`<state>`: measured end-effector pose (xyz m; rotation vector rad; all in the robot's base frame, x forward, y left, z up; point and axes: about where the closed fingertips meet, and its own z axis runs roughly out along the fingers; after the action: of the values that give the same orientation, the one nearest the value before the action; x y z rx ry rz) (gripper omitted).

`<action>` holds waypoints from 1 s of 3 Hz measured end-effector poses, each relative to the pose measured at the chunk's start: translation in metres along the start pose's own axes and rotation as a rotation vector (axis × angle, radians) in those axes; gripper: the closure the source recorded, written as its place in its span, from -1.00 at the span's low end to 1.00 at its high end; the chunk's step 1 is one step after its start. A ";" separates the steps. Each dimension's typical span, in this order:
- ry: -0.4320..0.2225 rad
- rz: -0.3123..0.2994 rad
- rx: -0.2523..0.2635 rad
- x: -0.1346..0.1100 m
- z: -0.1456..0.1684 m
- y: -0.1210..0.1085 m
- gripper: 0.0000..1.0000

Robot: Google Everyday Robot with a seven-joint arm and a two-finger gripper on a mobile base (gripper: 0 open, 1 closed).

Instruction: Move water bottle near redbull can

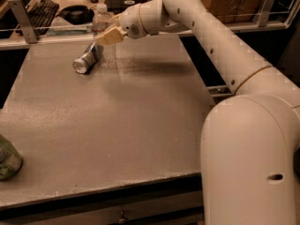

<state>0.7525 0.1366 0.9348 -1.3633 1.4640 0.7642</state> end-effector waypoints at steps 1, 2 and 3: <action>0.005 0.005 -0.007 0.004 0.003 0.000 -0.45; 0.004 0.008 -0.015 0.006 0.005 0.001 -0.90; 0.001 0.009 -0.017 0.007 0.004 0.002 -1.00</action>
Offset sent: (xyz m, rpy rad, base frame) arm 0.0021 -0.0042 -0.0072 -0.0014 0.0149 0.0072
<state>0.7525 0.1385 0.9269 -1.3706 1.4684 0.7836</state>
